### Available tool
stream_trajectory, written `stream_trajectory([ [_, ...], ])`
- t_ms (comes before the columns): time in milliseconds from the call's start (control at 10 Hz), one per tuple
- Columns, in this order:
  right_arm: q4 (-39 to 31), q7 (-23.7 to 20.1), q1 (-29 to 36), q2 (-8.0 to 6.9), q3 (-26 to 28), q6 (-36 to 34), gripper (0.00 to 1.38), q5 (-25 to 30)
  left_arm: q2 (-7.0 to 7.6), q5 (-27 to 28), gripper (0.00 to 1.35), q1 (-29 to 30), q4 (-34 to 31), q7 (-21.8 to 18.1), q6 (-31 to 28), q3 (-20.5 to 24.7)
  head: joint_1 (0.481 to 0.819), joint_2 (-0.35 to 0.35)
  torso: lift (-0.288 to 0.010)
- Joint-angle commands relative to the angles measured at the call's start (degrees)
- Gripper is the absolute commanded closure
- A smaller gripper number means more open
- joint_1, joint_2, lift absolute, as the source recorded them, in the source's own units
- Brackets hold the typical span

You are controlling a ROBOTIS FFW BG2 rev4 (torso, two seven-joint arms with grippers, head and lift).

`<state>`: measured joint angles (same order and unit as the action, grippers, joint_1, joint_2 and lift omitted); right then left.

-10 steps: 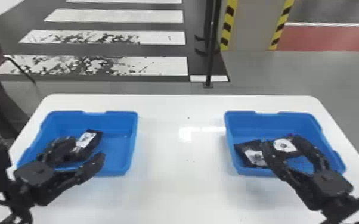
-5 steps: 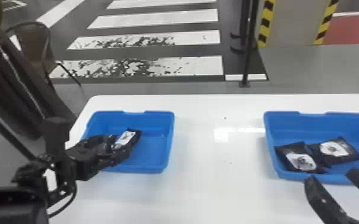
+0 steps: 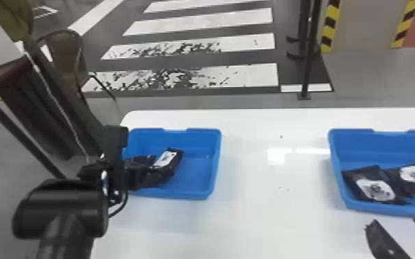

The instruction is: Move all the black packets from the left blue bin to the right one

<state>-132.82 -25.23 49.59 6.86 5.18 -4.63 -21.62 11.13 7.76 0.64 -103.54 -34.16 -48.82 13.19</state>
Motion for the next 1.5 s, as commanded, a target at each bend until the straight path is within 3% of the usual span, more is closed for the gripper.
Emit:
stream_trajectory([
  [0, 0.28, -0.09, -0.24, 0.0, -0.04, -0.15, 0.2, -0.31, 0.12, 0.92, 0.22, -3.03, 3.77, 0.32, -1.52, -1.99, 0.695, 0.227, -0.14],
  [200, 0.99, -0.26, -0.52, 0.0, -0.27, -0.15, 0.2, -0.88, 0.39, 0.92, 0.25, -5.85, 8.13, 0.5, -1.52, -4.05, 0.695, 0.213, -0.14],
  [300, 1.27, -0.26, -0.52, 0.0, -0.38, -0.29, 0.21, -1.23, 0.39, 1.04, 0.35, -6.27, 8.69, 0.5, -3.49, -4.5, 0.695, 0.209, -0.14],
  [400, 1.41, -0.26, -0.52, 0.0, -0.5, -0.29, 0.21, -1.46, 0.39, 1.15, 0.57, -6.41, 9.54, 0.5, -3.77, -4.39, 0.695, 0.202, -0.14],
  [600, 1.69, -0.26, -0.52, 0.0, -0.5, -0.43, 0.21, -1.91, 0.3, 1.38, 1.16, -5.7, 9.54, 0.5, -2.79, -3.7, 0.695, 0.204, -0.14],
  [800, 1.69, -0.35, -0.52, 0.0, -0.5, -0.43, 0.22, -2.03, 0.21, 1.72, 1.21, -3.6, 6.16, 0.14, -1.52, -3.02, 0.695, 0.21, -0.14],
  [1000, 1.27, -0.35, -0.94, 0.0, -0.5, -0.43, 0.22, -1.91, -0.32, 1.15, 1.21, 2.45, -7.48, 0.06, -1.52, -1.3, 0.695, 0.215, -0.14],
  [1200, 0.85, -0.7, -2.49, 0.0, -0.84, -0.43, 0.22, -2.26, -0.93, -3.3, 1.21, 8.5, -18.59, 0.06, 0.31, -1.08, 0.695, 0.206, -0.14],
  [1400, 1.55, -3.16, -6.42, 0.0, -1.98, -2.54, 0.22, -3.4, -1.55, -8.1, 1.21, 13.0, -24.49, 0.14, 4.1, -3.25, 0.695, 0.164, -0.14],
])
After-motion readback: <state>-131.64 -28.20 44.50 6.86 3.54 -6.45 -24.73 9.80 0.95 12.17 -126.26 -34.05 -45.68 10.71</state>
